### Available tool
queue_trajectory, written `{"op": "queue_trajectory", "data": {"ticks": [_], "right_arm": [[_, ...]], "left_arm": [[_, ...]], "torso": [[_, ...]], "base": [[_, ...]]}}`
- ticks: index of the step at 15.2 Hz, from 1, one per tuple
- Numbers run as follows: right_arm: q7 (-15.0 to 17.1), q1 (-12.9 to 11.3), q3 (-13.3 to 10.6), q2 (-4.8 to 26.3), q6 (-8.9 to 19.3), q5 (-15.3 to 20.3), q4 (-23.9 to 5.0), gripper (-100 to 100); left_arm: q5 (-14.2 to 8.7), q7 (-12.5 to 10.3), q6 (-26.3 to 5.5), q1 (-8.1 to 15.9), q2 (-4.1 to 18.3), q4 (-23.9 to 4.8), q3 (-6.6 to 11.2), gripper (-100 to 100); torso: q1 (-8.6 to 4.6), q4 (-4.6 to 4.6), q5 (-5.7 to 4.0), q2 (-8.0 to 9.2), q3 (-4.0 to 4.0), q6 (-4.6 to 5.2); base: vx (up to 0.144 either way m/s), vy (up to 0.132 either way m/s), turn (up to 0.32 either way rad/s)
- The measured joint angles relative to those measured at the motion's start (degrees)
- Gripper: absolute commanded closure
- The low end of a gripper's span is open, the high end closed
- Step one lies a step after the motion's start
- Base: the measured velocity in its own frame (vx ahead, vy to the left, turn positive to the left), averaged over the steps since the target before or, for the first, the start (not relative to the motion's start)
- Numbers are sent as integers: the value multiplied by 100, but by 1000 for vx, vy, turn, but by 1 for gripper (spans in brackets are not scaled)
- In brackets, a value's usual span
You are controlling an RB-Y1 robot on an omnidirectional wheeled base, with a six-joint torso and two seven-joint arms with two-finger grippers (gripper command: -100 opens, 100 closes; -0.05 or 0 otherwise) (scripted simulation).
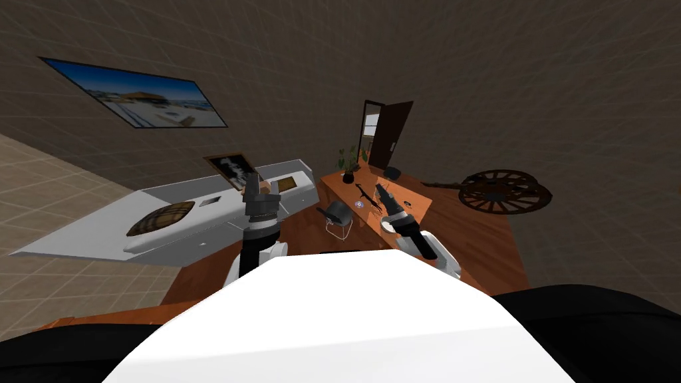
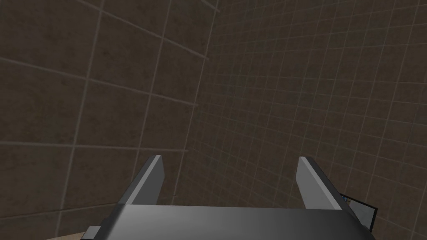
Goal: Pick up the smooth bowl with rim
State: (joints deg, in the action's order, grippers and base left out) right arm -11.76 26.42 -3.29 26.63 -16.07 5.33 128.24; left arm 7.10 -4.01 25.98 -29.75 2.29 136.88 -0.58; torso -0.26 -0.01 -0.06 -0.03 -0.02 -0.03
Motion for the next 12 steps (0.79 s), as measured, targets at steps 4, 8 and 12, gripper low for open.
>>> {"op": "queue_trajectory", "data": {"ticks": [4, 8, 12], "right_arm": [[-214, 29, -269, 370, 355, 235, -132, -100], [-371, 71, -485, 831, 655, 406, -329, -100], [-539, 150, -755, 1299, 955, 586, -540, -100]], "left_arm": [[0, 0, 0, 0, 0, 0, 0, 0], [0, 0, 0, 0, 0, 0, 0, 0], [0, 0, 0, 0, 0, 0, 0, 0]], "torso": [[1, 0, 0, 0, 0, 0], [2, -1, 0, -4, -2, 1], [3, -2, 1, -7, -4, 1]], "base": [[-8, -51, 188], [0, -46, 188], [4, -45, 188]]}}
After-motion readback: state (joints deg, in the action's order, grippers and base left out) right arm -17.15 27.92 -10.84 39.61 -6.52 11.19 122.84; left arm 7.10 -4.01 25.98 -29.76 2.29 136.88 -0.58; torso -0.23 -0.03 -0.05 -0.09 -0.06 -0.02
